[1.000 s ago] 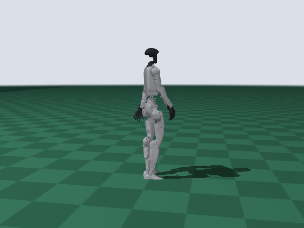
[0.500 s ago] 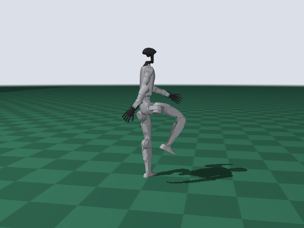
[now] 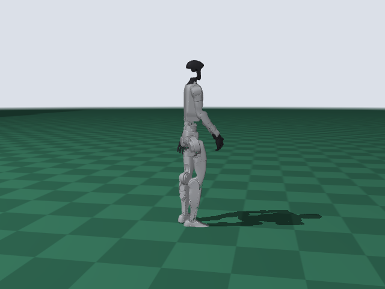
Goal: In place motions
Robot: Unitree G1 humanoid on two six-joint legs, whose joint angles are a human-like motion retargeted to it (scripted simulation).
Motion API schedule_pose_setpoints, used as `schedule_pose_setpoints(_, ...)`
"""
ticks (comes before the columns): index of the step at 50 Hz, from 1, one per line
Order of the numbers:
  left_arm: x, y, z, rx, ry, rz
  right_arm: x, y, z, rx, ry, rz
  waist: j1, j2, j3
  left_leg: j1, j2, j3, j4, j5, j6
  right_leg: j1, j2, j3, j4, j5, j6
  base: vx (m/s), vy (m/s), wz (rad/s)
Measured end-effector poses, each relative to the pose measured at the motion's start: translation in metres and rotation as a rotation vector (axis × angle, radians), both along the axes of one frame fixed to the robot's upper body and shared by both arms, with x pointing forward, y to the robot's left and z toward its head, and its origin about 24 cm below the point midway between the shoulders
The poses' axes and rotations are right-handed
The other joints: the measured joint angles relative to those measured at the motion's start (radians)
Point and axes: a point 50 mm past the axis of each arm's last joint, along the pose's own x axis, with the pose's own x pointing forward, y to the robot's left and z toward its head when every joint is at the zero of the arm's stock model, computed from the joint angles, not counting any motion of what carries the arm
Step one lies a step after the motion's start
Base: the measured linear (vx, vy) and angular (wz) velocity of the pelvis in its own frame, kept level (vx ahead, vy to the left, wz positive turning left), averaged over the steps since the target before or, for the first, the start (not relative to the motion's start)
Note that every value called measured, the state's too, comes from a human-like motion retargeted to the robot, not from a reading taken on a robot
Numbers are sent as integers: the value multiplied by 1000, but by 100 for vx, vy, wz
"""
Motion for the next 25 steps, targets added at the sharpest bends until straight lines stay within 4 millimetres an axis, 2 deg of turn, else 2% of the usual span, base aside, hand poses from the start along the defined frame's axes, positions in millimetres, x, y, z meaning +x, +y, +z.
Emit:
schedule_pose_setpoints(2, -14, 1, 3, -15, 49, 9, 17, 12, 14, 28, -76, 69, -58, 17, 18, 0, 18, -30, 2, 5, -1, 14, 9, -4, -6, 1, 8, 3, 1, 62)
schedule_pose_setpoints(4, -22, -3, 5, -69, 98, 14, 21, 14, 19, 19, -111, 114, -95, 31, 18, -4, 33, -37, 9, 6, -4, 28, 10, -56, -19, 6, 16, 4, -6, 59)
schedule_pose_setpoints(8, -16, -1, 3, -81, 52, 35, 6, -3, 6, -57, -84, 73, -72, 17, -6, -11, 29, -56, 15, 2, -6, 35, 18, -59, -33, 4, 3, 11, -5, 26)
schedule_pose_setpoints(13, 5, 7, 0, -43, -75, 49, -40, -32, -26, -122, 137, -55, -29, -5, -3, -2, 31, -69, 13, 13, -11, 58, 14, -85, -31, -5, -2, 6, -5, 28)
schedule_pose_setpoints(17, 22, 5, -2, -50, -114, 50, -96, -56, -48, -180, 369, -154, -46, 2, -28, -18, 34, -105, 16, 18, -10, 68, 20, -120, -42, -14, -7, 6, -5, 47)
schedule_pose_setpoints(21, 39, 4, -2, -64, -177, 27, -150, -82, -56, -264, 613, -285, -37, 3, -35, -20, 35, -122, 14, 23, -13, 76, 19, -138, -40, -21, -9, 3, -2, 20)
schedule_pose_setpoints(25, 48, 6, -2, -66, -221, -7, -199, -99, -53, -316, 829, -402, -35, 12, -46, -24, 37, -136, 13, 23, -14, 80, 24, -146, -41, -29, -11, 5, -1, 17)
